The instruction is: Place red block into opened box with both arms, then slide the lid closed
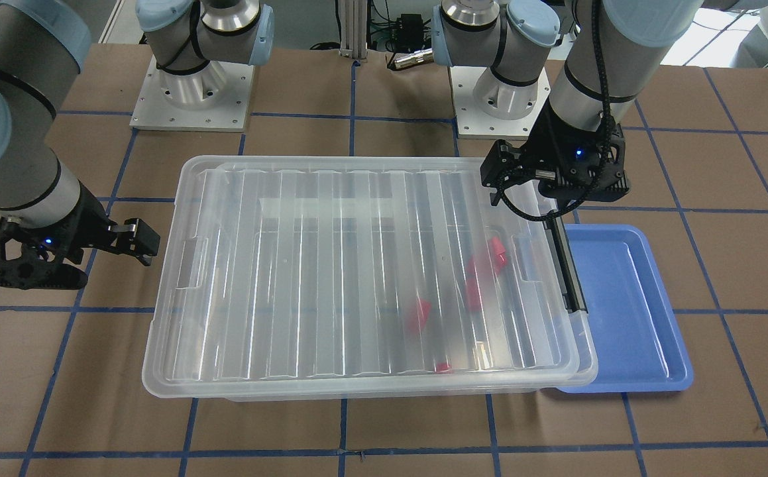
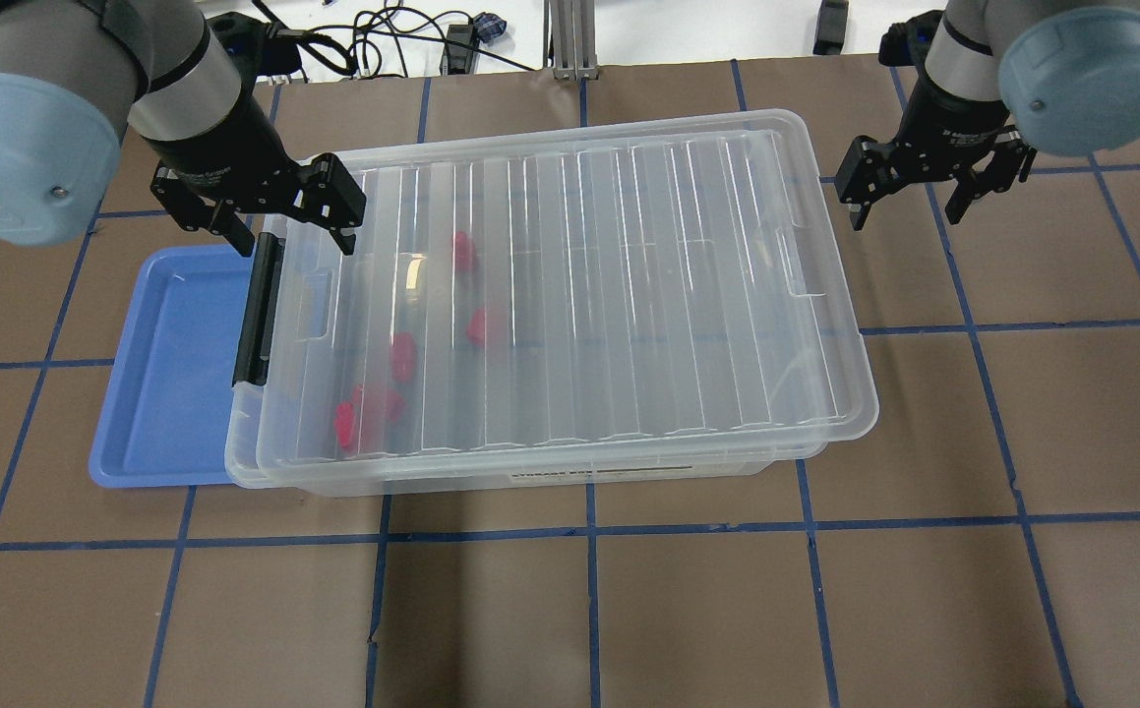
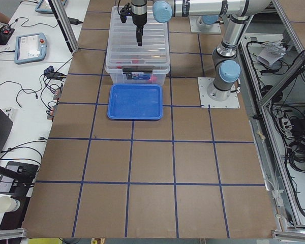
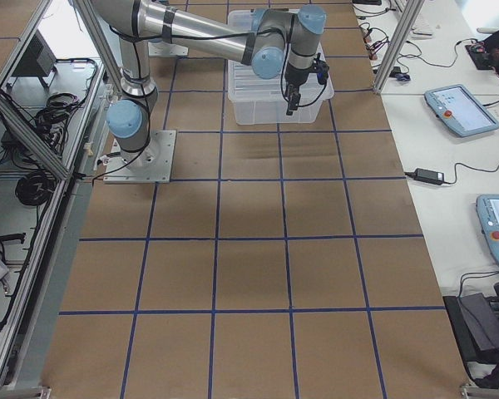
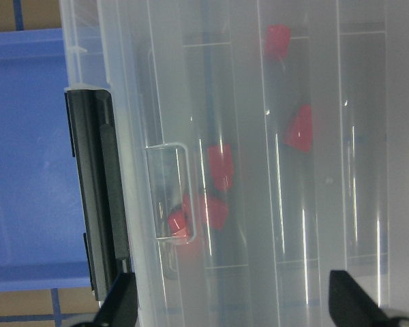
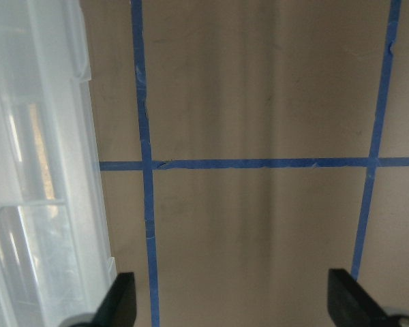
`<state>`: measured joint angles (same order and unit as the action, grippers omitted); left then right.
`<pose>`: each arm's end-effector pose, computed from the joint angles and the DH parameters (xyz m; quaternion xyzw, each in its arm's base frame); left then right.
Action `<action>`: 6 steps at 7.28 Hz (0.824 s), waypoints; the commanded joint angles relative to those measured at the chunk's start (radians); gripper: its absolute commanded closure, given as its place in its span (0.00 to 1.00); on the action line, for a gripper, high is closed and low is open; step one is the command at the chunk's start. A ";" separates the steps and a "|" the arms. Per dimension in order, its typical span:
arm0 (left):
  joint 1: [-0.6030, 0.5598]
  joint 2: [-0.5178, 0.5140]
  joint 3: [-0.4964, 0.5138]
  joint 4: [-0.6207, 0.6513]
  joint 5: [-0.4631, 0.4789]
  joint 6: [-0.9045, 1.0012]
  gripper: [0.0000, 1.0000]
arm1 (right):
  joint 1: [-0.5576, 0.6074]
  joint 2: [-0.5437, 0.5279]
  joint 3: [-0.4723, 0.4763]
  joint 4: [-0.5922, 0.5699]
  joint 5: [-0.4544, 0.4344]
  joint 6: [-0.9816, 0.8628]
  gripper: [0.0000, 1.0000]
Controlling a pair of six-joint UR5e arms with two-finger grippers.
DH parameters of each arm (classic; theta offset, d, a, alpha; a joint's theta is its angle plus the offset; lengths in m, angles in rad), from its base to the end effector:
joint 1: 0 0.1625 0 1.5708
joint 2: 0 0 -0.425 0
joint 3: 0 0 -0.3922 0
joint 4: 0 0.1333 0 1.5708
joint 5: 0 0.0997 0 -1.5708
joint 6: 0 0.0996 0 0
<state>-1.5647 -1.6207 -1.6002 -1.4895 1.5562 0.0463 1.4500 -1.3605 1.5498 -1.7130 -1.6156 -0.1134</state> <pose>-0.1316 -0.5129 0.4565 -0.0201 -0.9998 0.0012 0.0073 0.0594 -0.5802 0.4003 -0.0032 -0.9995 -0.0260 0.0195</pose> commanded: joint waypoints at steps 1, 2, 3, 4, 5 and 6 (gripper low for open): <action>0.000 0.002 -0.001 0.000 0.001 0.000 0.00 | 0.003 -0.063 -0.013 -0.002 -0.001 0.009 0.00; 0.000 0.004 -0.001 0.000 -0.001 0.000 0.00 | 0.003 -0.115 -0.008 0.015 -0.003 0.020 0.00; 0.000 0.001 0.000 0.000 0.001 0.000 0.00 | 0.010 -0.153 -0.002 0.057 0.002 0.020 0.00; 0.000 -0.001 0.000 0.000 0.001 0.000 0.00 | 0.019 -0.187 0.003 0.117 0.057 0.027 0.00; 0.000 -0.001 0.000 0.000 -0.001 0.000 0.00 | 0.021 -0.196 0.003 0.143 0.109 0.097 0.00; 0.000 -0.001 0.000 0.000 -0.001 0.000 0.00 | 0.026 -0.199 0.004 0.157 0.121 0.139 0.00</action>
<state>-1.5646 -1.6210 -1.6001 -1.4895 1.5559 0.0460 1.4702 -1.5482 1.5519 -1.5840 -1.5277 -0.0298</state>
